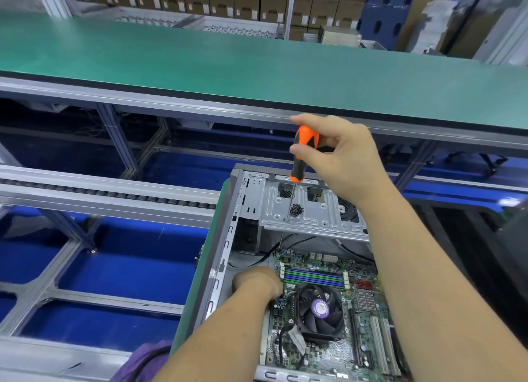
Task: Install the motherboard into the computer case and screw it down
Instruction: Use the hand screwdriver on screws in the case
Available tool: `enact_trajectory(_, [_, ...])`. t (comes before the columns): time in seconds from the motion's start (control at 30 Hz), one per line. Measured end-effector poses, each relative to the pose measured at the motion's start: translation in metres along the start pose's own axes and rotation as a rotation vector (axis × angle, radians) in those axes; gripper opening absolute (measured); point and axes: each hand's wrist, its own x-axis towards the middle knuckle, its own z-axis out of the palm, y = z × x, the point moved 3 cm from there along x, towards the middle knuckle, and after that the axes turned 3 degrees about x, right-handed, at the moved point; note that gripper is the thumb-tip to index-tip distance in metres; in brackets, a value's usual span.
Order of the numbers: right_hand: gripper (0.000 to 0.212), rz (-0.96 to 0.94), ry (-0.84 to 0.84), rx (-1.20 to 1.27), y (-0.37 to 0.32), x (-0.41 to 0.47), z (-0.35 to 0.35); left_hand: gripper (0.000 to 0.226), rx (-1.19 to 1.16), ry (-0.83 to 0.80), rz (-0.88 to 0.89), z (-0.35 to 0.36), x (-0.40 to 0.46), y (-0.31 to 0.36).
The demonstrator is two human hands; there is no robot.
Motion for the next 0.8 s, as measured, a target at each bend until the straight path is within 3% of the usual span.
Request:
enact_trajectory(0.2, [0.049, 0.015, -0.046, 0.032, 0.0013, -0.0071, -0.0034, 0.020, -0.037, 0.030, -0.013, -0.0013, -0.0011, 0.0006])
enact_trajectory(0.4, [0.042, -0.012, 0.025, -0.026, 0.0018, -0.0087, -0.0047, 0.028, -0.047, 0.059, -0.010, -0.0007, 0.0015, 0.0008])
enact_trajectory(0.53, [0.050, 0.006, -0.060, 0.076, -0.0001, -0.0089, -0.0049, 0.031, -0.040, 0.056, -0.010, 0.0000, 0.0027, 0.0005])
enact_trajectory(0.8, [0.054, 0.006, -0.131, 0.039, -0.0038, -0.0067, -0.0046, 0.030, -0.057, 0.051, -0.016, -0.0001, 0.0032, 0.0007])
